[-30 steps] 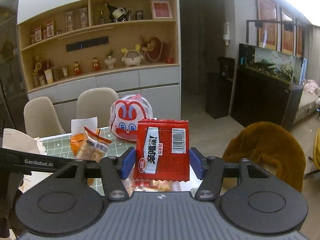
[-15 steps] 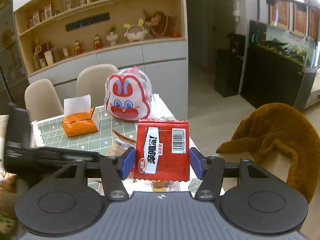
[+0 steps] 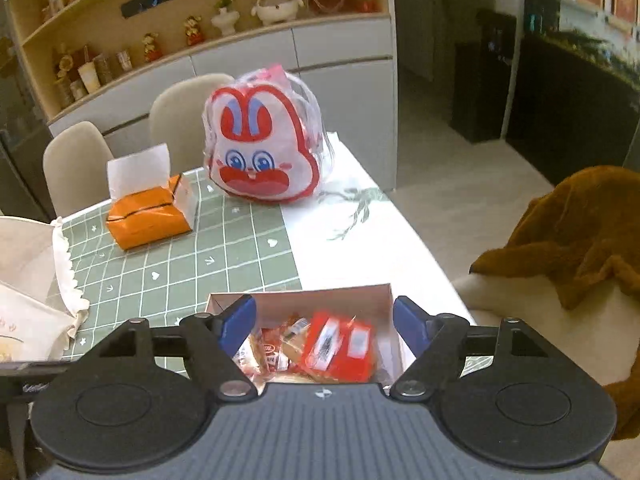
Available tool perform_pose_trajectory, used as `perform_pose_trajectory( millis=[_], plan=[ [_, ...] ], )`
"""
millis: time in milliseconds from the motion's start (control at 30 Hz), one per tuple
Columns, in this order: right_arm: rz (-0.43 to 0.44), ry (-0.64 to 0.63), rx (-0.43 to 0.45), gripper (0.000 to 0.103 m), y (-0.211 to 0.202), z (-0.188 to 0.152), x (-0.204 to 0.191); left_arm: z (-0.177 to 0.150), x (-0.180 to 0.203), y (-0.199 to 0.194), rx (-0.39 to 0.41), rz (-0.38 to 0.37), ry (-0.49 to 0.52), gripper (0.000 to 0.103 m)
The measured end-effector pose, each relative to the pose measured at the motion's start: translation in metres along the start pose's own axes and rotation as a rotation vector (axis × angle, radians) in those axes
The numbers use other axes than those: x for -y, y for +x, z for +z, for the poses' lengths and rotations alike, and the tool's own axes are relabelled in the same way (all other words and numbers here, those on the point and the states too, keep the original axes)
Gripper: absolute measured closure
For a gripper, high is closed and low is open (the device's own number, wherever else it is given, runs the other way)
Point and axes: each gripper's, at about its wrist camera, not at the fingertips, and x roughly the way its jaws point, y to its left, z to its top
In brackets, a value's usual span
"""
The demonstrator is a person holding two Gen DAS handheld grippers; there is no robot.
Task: Organize snacks
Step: 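Lower the left tool onto the blue-and-white biscuit packet and grasp it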
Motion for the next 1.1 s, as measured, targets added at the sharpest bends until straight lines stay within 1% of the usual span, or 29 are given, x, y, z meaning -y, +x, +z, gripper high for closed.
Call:
perform_pose_trajectory(
  millis=[167, 267, 400, 533, 633, 733, 833, 900, 1033, 1067, 1100],
  plan=[
    [0.019, 0.055, -0.061, 0.027, 0.019, -0.014, -0.009, -0.006, -0.050, -0.013, -0.041, 0.094, -0.025, 0.077],
    [0.031, 0.070, -0.103, 0.027, 0.030, -0.027, -0.027, -0.010, -0.072, -0.021, -0.057, 0.120, -0.028, 0.077],
    [0.051, 0.065, -0.142, 0.027, 0.038, -0.045, -0.065, -0.017, -0.097, -0.034, -0.070, 0.142, -0.047, 0.077],
    [0.082, 0.073, -0.175, 0.027, 0.044, -0.063, -0.109, -0.029, -0.117, -0.052, -0.056, 0.174, -0.070, 0.077],
    [0.095, 0.071, -0.212, 0.026, 0.052, -0.078, -0.142, -0.042, -0.131, -0.063, -0.060, 0.197, -0.090, 0.077],
    [0.084, 0.073, -0.253, 0.026, 0.067, -0.096, -0.173, -0.053, -0.143, -0.072, -0.053, 0.207, -0.098, 0.077],
    [0.072, 0.118, -0.305, 0.025, 0.084, -0.109, -0.189, -0.059, -0.148, -0.076, -0.046, 0.239, -0.050, 0.077],
    [0.038, 0.144, -0.330, 0.025, 0.097, -0.116, -0.196, -0.060, -0.151, -0.078, -0.048, 0.251, -0.026, 0.077],
    [-0.053, 0.154, -0.339, 0.025, 0.115, -0.125, -0.208, -0.060, -0.160, -0.082, -0.041, 0.255, -0.019, 0.077],
    [-0.071, 0.152, -0.327, 0.025, 0.114, -0.127, -0.211, -0.061, -0.163, -0.083, -0.040, 0.251, -0.025, 0.077],
    [-0.066, 0.147, -0.321, 0.024, 0.113, -0.128, -0.216, -0.061, -0.166, -0.084, -0.039, 0.248, -0.031, 0.077]
  ],
)
